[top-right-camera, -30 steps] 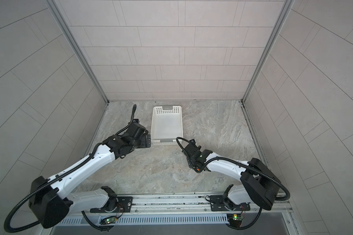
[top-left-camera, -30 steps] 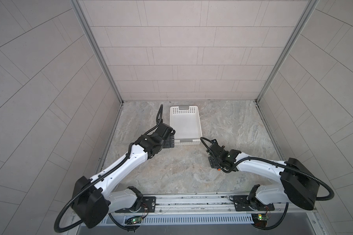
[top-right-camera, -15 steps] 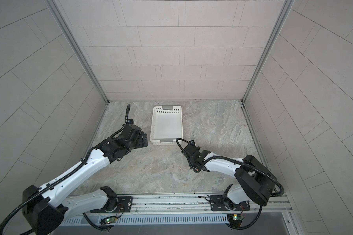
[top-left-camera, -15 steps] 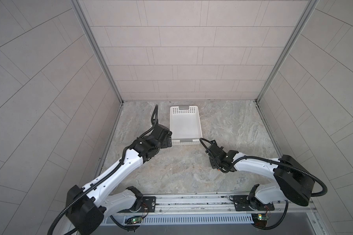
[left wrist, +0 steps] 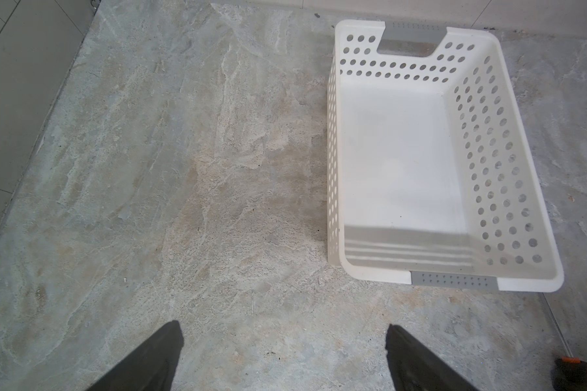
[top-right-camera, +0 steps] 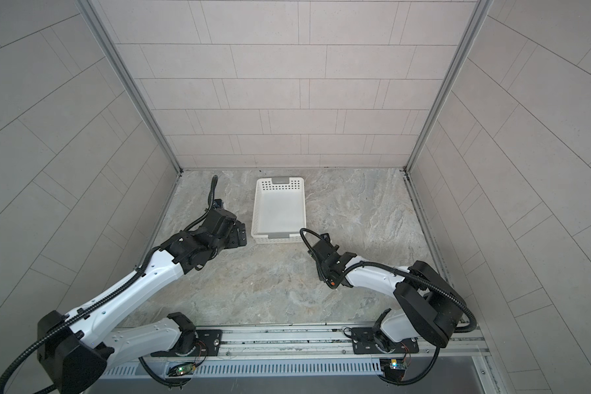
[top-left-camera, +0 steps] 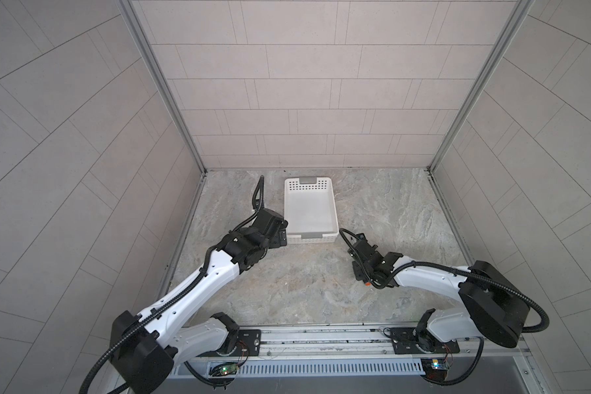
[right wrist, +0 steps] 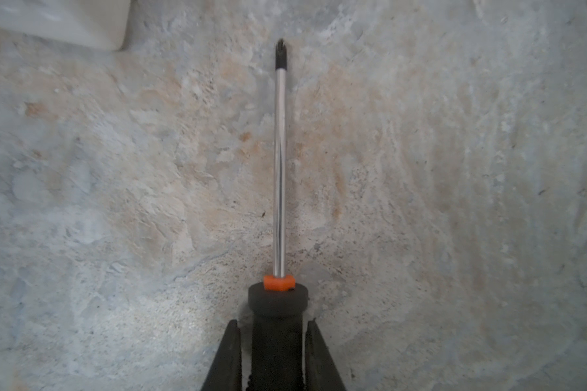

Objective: Put the screwdriver in the bin
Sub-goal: Pick up the screwdriver from the center of the table.

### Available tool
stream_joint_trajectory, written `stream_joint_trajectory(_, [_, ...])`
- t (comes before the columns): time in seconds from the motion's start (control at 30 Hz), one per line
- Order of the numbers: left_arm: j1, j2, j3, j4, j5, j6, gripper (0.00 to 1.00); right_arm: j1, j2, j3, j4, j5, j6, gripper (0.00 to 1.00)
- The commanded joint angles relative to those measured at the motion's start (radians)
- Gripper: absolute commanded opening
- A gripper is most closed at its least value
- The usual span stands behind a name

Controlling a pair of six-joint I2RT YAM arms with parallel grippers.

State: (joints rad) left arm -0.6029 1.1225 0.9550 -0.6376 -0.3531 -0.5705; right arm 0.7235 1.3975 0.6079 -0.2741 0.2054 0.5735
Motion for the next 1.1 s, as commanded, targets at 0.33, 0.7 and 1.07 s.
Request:
stream_joint_trajectory(0.33, [-0.004, -0.013, -0.008, -0.016, -0.041, -0.033, 1.0, -0.003, -0.105, -0.049, -0.098, -0.003, 0.003, 0.08])
stream_joint_trajectory(0.7, [-0.003, -0.012, -0.009, -0.017, -0.046, -0.032, 1.0, -0.018, -0.112, -0.029, -0.116, -0.008, -0.004, 0.05])
stream_joint_trajectory(1.07, [-0.004, -0.008, -0.007, -0.021, -0.052, -0.033, 1.0, -0.027, -0.144, 0.08, -0.236, 0.034, -0.022, 0.03])
